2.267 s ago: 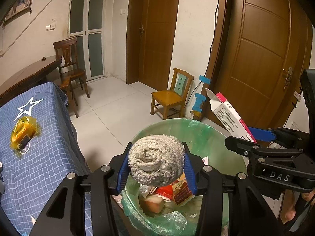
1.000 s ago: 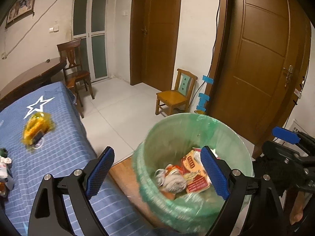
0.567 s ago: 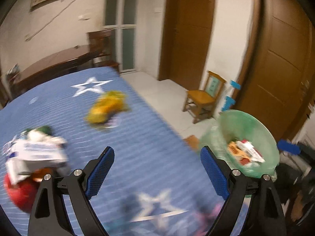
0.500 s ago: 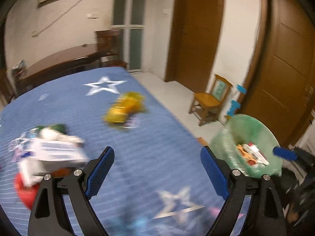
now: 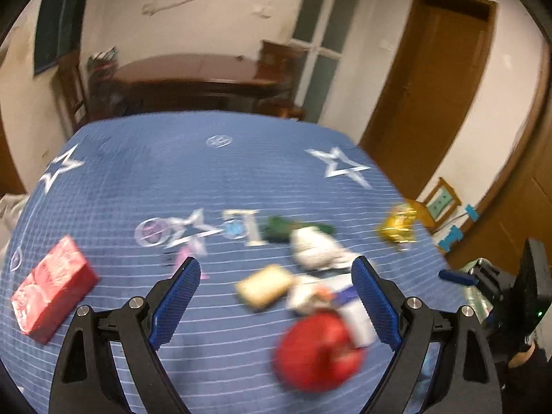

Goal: Collect trash
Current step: 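Move both open tools back over the remaining trash on the table, then grasp the beige sponge with left tool while right tool grasps the alcohol wipes pack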

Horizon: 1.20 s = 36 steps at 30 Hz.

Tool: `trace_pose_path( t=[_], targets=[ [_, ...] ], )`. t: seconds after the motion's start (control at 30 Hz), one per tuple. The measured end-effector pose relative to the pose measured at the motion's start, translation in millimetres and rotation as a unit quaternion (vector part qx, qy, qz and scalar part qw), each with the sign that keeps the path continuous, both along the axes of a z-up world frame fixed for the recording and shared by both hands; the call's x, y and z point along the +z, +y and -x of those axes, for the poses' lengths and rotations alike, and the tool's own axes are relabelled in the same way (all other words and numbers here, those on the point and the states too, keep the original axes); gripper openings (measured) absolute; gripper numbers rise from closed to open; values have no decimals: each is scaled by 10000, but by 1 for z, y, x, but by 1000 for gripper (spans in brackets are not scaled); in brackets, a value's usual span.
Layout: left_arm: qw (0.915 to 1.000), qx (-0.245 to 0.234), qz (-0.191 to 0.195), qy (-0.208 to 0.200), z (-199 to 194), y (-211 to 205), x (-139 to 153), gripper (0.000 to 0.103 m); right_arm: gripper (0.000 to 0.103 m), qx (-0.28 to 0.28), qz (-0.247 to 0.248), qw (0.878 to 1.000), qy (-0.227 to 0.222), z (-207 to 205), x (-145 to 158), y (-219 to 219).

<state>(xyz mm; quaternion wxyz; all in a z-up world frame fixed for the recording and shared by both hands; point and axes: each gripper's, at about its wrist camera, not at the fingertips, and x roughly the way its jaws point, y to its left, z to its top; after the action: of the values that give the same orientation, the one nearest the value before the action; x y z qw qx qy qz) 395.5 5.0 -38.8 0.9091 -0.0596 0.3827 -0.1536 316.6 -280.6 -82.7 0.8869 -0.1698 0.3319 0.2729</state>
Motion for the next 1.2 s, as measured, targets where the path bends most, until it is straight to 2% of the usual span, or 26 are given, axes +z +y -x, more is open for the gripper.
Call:
trace_pose_path(
  t=[0.23,0.43,0.5,0.6,0.73,0.8,0.9,1.07,1.2],
  targets=[
    [9990,102,-36,444,-30,46,-35,89,68,691,414,9967,33,-46,-10,49],
    [9973,-234,-142,687,-48,36,-56,89,55,1026,427,9937,175,-67,-16,65],
    [9965,-359,-210,723,-52,26,-60,89,43,1058,294,9936,259,-69,-16,66],
    [9958,-476,-294,722,-56,17,-65,89,36,803,-72,9960,395,-72,-8,56],
    [9951,-597,-310,726,-60,17,-70,89,35,99,-671,9956,651,-74,5,26],
    [9949,-617,-299,737,-61,19,-75,89,35,-211,-816,9929,845,-72,7,14],
    [9934,-805,-281,772,-60,20,-81,89,35,-564,-666,9909,1023,-69,4,3],
    [9884,-1239,-346,802,-54,10,-90,89,36,-722,-530,9897,1121,-63,-7,2],
    [9901,-1134,-494,661,-55,13,-87,89,37,-737,-568,9897,1087,-62,-7,2]
  ],
)
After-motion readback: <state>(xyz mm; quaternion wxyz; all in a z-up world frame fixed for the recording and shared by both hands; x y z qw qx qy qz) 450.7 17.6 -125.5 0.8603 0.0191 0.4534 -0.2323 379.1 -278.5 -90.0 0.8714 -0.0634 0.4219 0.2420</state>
